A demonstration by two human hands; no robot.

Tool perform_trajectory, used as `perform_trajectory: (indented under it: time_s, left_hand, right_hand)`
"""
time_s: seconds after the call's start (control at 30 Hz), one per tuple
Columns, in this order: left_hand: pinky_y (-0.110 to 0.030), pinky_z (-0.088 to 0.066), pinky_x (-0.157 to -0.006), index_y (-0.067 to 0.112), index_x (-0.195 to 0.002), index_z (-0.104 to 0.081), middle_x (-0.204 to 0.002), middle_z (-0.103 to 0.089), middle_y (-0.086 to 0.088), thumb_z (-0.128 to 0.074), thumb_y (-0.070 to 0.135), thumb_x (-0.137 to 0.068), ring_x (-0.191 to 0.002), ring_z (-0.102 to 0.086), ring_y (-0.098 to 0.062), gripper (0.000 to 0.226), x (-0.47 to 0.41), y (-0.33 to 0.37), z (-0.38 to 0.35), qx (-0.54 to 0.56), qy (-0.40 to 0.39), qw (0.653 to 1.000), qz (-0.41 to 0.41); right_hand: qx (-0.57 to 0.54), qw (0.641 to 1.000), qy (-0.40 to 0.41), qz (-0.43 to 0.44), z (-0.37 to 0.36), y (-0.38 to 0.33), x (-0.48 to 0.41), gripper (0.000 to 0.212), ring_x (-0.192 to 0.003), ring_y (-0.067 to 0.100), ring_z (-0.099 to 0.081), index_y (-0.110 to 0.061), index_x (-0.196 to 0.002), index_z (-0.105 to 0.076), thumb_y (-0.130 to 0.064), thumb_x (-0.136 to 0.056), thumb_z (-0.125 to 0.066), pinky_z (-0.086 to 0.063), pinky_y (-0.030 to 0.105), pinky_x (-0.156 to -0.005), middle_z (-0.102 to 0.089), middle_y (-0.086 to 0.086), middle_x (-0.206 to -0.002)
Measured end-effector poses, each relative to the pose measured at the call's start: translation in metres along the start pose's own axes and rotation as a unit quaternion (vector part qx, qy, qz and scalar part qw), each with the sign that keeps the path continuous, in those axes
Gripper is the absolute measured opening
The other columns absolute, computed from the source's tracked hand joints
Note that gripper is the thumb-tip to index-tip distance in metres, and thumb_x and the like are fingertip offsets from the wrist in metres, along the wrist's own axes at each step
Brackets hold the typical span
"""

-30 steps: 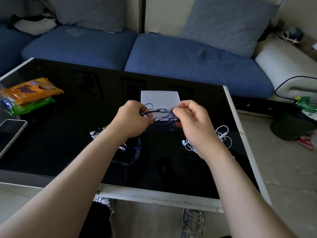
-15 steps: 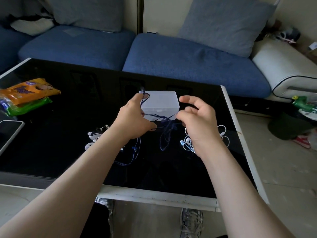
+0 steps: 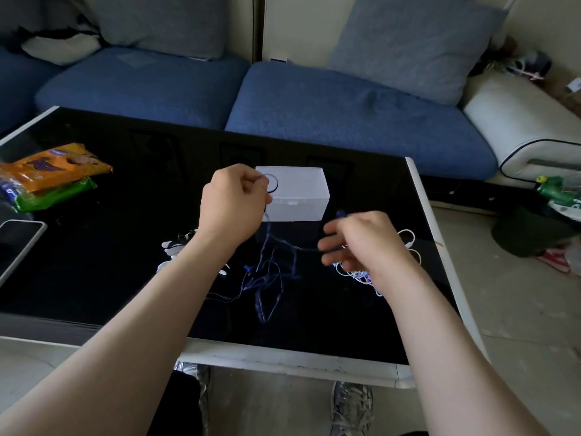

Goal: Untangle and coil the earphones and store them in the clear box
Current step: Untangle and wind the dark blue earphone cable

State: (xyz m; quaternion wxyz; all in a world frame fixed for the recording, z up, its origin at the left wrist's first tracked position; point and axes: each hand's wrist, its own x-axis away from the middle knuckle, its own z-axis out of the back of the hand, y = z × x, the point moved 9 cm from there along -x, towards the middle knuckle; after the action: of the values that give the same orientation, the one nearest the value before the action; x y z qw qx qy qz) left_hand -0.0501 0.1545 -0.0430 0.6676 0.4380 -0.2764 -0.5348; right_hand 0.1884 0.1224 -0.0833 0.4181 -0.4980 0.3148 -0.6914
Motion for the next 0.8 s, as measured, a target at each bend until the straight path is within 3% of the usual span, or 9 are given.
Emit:
perform_trajectory:
  time_s: [0.1,0.23,0.37,0.47,0.53,0.6,0.67,0.73,0.8]
  left_hand:
    - [-0.019,-0.043,-0.056,0.021,-0.111,-0.070,-0.090,-0.081,0.010,-0.058,0.015,-0.104,-0.050,-0.053,0.000,0.015,0.001,0.012,-0.004,0.087,-0.027,0.996,-0.015]
    - [-0.034,-0.048,-0.057,0.014,-0.122,-0.066,-0.100,-0.081,-0.001,-0.055,0.007,-0.104,-0.057,-0.051,-0.017,0.022,0.007,0.025,-0.009,0.217,-0.096,0.971,-0.003]
    - [-0.030,-0.031,-0.051,0.014,-0.130,-0.063,-0.106,-0.079,-0.014,-0.048,0.009,-0.104,-0.052,-0.041,-0.018,0.030,0.019,0.039,-0.018,0.270,-0.204,0.941,0.018]
    - [-0.028,-0.024,-0.050,0.012,-0.131,-0.064,-0.110,-0.077,-0.021,-0.044,0.009,-0.098,-0.049,-0.033,-0.015,0.038,0.032,0.049,-0.026,0.272,-0.298,0.915,0.024]
    - [-0.028,-0.022,-0.049,0.013,-0.130,-0.066,-0.111,-0.072,-0.031,-0.049,0.010,-0.094,-0.046,-0.031,-0.014,0.040,0.040,0.053,-0.029,0.259,-0.343,0.903,0.016]
    - [-0.028,-0.023,-0.048,0.015,-0.127,-0.069,-0.108,-0.069,-0.035,-0.059,0.004,-0.092,-0.047,-0.032,-0.014,0.038,0.041,0.055,-0.027,0.226,-0.343,0.912,-0.005]
    - [-0.024,-0.032,-0.047,0.018,-0.122,-0.071,-0.099,-0.078,-0.016,-0.071,0.003,-0.093,-0.049,-0.042,-0.012,0.033,0.032,0.048,-0.021,0.157,-0.290,0.944,-0.023]
    - [-0.019,-0.041,-0.050,0.026,-0.110,-0.075,-0.089,-0.080,0.001,-0.080,0.015,-0.090,-0.054,-0.057,-0.004,0.023,0.020,0.035,-0.010,0.056,-0.196,0.979,-0.030]
    - [-0.020,-0.045,-0.054,0.027,-0.098,-0.078,-0.081,-0.078,0.004,-0.078,0.022,-0.091,-0.056,-0.059,-0.003,0.008,0.012,0.020,0.000,0.011,-0.125,0.992,-0.007]
  right_hand:
    - [0.132,0.979,-0.127,-0.092,-0.026,0.021,0.013,0.023,-0.064,0.027,-0.078,-0.002,-0.119,-0.064,-0.005,-0.100,-0.051,-0.046,0.021,-0.044,-0.079,0.012,-0.080]
    - [0.252,0.940,-0.211,-0.089,-0.034,0.028,0.026,0.030,-0.077,0.030,-0.082,-0.001,-0.116,-0.069,-0.017,-0.092,-0.079,-0.054,0.023,-0.055,-0.081,0.015,-0.088]
    - [0.229,0.966,-0.077,0.091,-0.022,-0.003,0.008,0.034,-0.068,0.019,-0.078,-0.014,-0.117,-0.070,-0.033,-0.091,-0.083,-0.064,0.037,-0.066,-0.080,0.006,-0.080]
    - [0.118,0.964,-0.022,0.237,-0.022,-0.033,0.010,0.048,-0.102,0.010,-0.070,-0.041,-0.136,-0.057,-0.037,-0.093,-0.078,-0.059,0.035,-0.089,-0.066,-0.004,-0.119]
    - [0.105,0.951,-0.031,0.289,-0.027,-0.044,0.016,0.026,-0.117,0.011,-0.064,-0.042,-0.124,-0.065,-0.037,-0.099,-0.069,-0.055,0.037,-0.097,-0.065,-0.004,-0.125]
    - [0.046,0.955,-0.018,0.294,-0.022,-0.049,0.018,0.016,-0.099,0.020,-0.071,-0.025,-0.102,-0.073,-0.026,-0.107,-0.058,-0.057,0.038,-0.091,-0.075,0.002,-0.098]
    - [-0.105,0.965,-0.012,0.240,-0.013,-0.045,0.014,0.029,-0.059,0.027,-0.057,-0.012,-0.085,-0.065,-0.015,-0.108,-0.048,-0.052,0.036,-0.063,-0.055,0.004,-0.060]
    - [-0.223,0.958,-0.031,0.177,-0.007,-0.042,0.016,0.030,-0.047,0.016,-0.025,-0.016,-0.075,-0.053,-0.015,-0.104,-0.045,-0.027,0.026,-0.044,-0.027,-0.003,-0.054]
    - [-0.306,0.940,-0.068,0.136,-0.005,-0.041,0.018,0.030,-0.048,0.012,-0.012,-0.020,-0.073,-0.048,-0.021,-0.102,-0.043,-0.011,0.022,-0.044,-0.018,-0.005,-0.056]
